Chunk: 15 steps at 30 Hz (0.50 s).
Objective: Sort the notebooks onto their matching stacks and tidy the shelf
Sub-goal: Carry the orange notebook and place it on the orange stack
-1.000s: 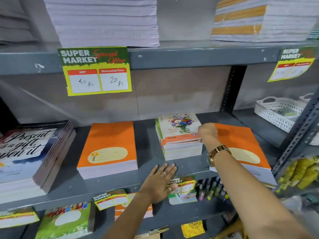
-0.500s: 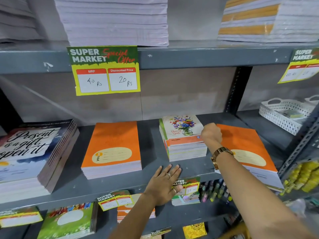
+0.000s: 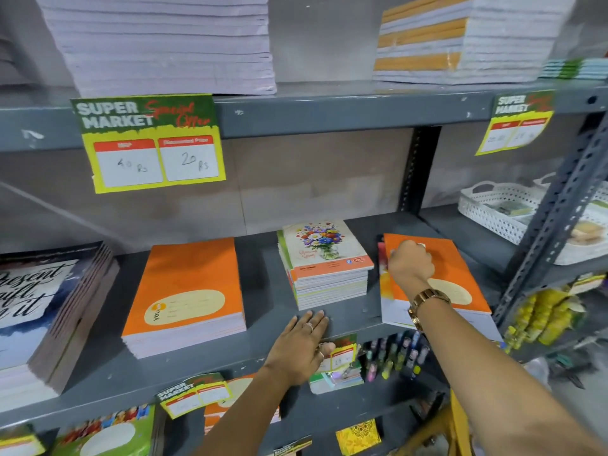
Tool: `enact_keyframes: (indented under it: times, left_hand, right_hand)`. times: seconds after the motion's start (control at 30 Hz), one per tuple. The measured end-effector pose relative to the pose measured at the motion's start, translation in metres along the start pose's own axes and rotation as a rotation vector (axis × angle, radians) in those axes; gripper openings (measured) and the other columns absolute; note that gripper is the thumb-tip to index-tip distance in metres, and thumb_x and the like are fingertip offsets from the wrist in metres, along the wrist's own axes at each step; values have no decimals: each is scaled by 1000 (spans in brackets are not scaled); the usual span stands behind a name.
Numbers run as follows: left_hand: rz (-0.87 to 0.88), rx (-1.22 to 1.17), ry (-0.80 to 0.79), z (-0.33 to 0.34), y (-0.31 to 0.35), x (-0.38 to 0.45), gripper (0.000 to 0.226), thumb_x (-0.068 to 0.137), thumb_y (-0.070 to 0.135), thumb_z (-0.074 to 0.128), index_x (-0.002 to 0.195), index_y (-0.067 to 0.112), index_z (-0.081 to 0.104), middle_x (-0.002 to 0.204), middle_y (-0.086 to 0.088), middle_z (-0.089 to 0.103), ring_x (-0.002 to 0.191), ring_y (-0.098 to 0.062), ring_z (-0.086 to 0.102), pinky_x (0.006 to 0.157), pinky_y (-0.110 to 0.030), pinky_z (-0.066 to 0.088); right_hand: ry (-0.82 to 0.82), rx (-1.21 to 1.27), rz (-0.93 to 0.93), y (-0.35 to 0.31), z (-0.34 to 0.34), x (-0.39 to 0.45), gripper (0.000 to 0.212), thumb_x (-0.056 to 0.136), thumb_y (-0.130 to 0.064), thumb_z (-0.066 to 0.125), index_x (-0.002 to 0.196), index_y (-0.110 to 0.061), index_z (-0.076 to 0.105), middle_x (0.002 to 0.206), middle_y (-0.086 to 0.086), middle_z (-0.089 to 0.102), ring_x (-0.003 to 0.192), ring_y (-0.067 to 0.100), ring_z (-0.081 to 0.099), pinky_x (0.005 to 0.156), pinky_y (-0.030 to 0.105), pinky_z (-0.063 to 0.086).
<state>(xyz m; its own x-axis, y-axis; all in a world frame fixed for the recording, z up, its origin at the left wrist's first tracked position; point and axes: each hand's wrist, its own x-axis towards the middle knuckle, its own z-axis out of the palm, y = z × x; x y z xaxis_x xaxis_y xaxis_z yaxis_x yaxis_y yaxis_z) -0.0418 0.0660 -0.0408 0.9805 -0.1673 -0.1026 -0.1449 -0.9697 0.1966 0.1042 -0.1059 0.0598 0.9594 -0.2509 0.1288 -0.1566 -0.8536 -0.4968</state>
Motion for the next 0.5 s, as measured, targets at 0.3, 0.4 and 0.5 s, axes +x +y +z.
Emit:
enact_keyframes:
  times: [0.3,0.4,0.5]
  left_hand:
    - [8,-64,50,-6,47,47,57,99,42,25,148,14,17,159,-3,16,147,-18,11,119,-32,12]
    - [17,-81,68,-6,68,65,55,100,39,26,148,12,19,158,-6,20,146,-19,16,118,-32,17]
    - [8,-133,84,-6,87,83,51,100,32,26,147,11,21,156,-7,23,144,-23,22,115,-35,26]
  right_hand:
    - [-48,-40,198,92,-28,20,29,89,-7,47,113,6,59,124,24,54,116,39,48,92,43,45]
    - [-139,-13,263,118,-35,23,34,88,-26,57,107,3,61,117,20,59,111,37,54,91,43,50]
    - [-257,28,275,138,-36,24,46,79,-44,69,82,-2,54,90,16,55,85,31,54,73,35,43]
